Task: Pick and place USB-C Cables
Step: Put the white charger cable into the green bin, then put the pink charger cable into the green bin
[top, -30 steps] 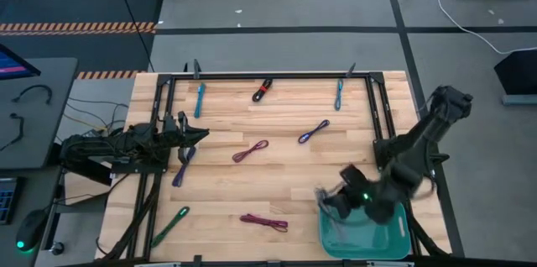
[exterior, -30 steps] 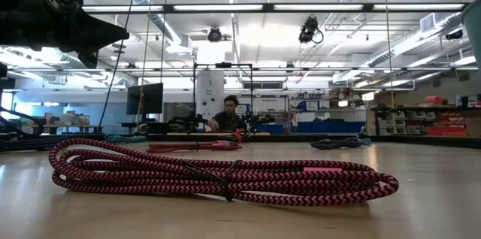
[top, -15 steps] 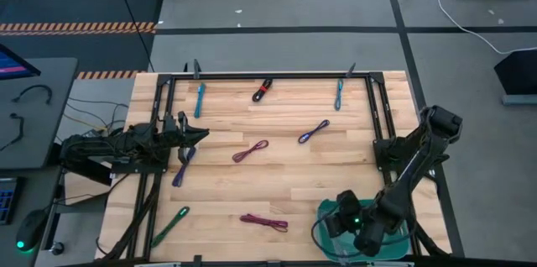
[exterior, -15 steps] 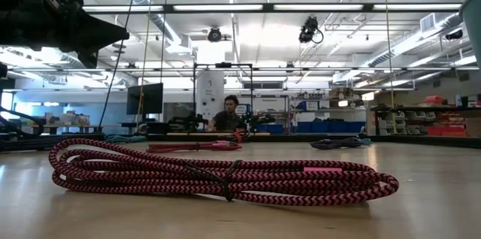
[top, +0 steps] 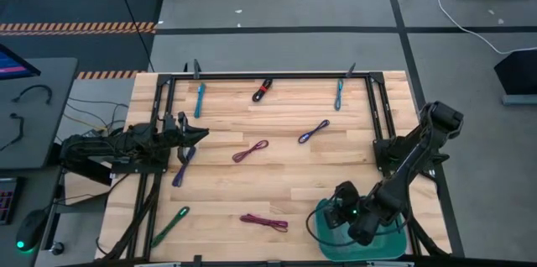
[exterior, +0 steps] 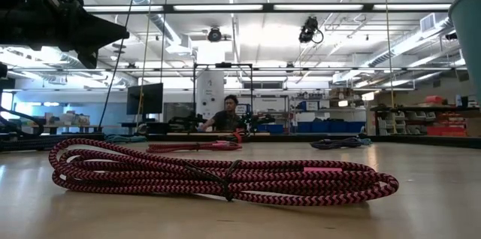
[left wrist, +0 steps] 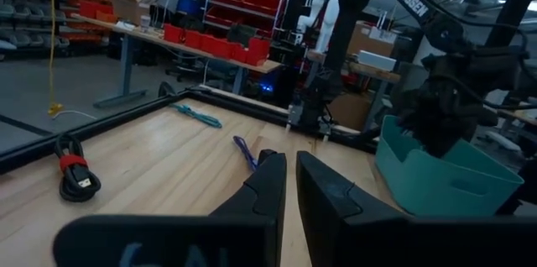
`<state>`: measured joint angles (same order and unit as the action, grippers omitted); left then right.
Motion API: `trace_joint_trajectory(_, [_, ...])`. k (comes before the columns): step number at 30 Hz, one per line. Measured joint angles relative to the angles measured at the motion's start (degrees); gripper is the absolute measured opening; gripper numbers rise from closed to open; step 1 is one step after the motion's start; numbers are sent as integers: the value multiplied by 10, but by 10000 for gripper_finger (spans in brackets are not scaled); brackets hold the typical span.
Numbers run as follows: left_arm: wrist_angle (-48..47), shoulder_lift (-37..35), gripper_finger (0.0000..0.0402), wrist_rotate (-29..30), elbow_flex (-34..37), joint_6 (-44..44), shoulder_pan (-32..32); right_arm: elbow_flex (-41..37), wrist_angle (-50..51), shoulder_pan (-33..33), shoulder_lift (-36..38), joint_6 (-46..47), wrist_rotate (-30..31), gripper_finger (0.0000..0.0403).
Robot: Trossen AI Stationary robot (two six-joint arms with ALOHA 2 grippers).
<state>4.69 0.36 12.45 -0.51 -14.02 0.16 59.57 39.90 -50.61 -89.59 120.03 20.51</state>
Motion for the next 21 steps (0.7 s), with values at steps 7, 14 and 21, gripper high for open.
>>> trace_joint_trajectory(7, [1, 0, 30, 0, 0, -3, 0, 0, 28, 21, 31, -73, -86, 155])
trace_joint_trajectory(14, [3, 0, 37, 0, 0, -27, 0, 0, -71, 88, 88, -128, -234, 160])
trace_joint_trajectory(21, [51, 0, 35, 0, 0, -113, 0, 1, -255, 182, 137, -194, -263, 149])
